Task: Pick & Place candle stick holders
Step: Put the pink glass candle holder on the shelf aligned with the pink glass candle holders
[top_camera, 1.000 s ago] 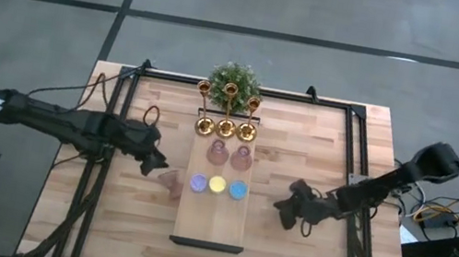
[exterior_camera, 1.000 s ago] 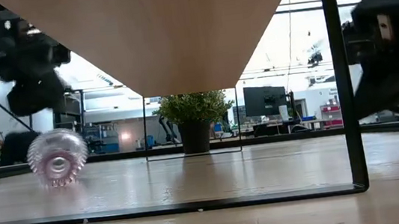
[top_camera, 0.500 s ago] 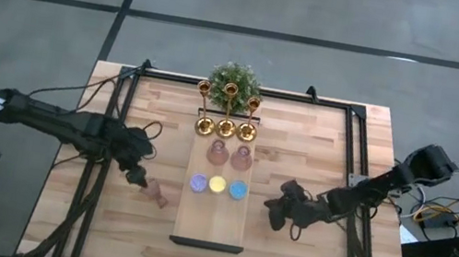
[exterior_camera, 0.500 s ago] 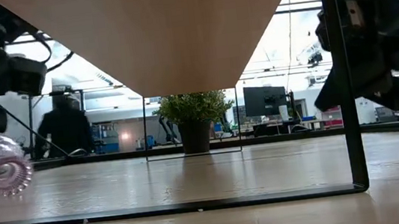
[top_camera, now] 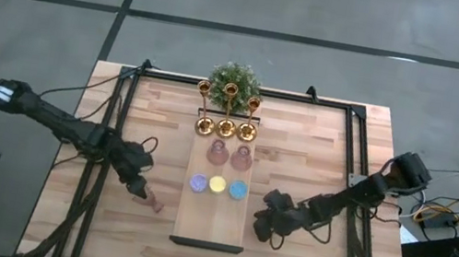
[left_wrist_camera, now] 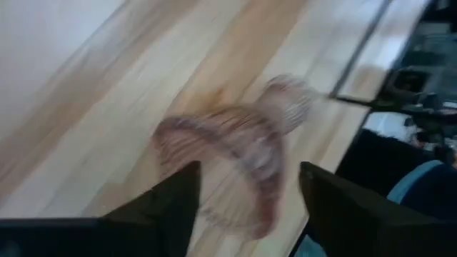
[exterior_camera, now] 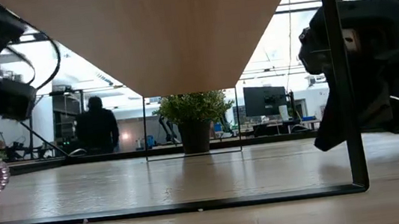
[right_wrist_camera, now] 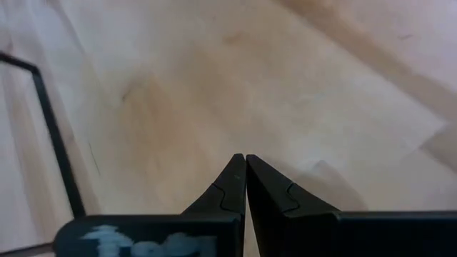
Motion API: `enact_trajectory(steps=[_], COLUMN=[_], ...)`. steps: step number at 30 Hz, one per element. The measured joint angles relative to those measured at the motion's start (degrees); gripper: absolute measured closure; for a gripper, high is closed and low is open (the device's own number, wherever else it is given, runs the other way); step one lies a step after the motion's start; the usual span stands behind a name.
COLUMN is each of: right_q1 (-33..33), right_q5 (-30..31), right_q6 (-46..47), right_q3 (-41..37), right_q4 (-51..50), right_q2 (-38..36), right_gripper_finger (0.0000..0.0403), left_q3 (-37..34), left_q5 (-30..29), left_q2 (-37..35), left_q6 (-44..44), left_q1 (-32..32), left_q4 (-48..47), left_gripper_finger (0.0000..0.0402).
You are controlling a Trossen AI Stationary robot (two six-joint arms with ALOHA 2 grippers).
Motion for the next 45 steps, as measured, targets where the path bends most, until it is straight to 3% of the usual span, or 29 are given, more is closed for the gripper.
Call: enact_trajectory(steps=[9, 16, 31, 41, 45], right_q1=[0.00, -0.04, -0.66, -0.66, -0.66], right_q5=[-1.16, -1.10, -0.57, 0.74, 1.30], right_q6=[-1.78, -3.16, -3.78, -7.72, -13.40], right_q3=[0.21, 0.04, -0.40, 0.13, 1.05], right_q4=[-0.97, -3.80, -14.60, -14.54, -9.27], right_q2=[-0.48, -2.86, -11.96, -25.27, -30.51], right_gripper_finger=[0.0394, 0.0394, 0.0394, 0.0394, 0.0394], left_q3=[-3.60, -2.79, 1.58, 9.72, 13.82], left_q5=[-3.29, -8.24, -10.22, -6.59, -11.76], left_q2=[-0.16, -1.65, -10.00, -17.99, -19.35], left_q6=[-2.58, -2.32, -1.36, -2.71, -1.49], left_q1=[-4.66, -4.66, -4.68, -4.68, -4.68], left_q4=[8.99, 10.07, 11.14, 10.28, 11.95], left_gripper_finger=[0.0371, 0.0374, 0.0374, 0.0374, 0.0374])
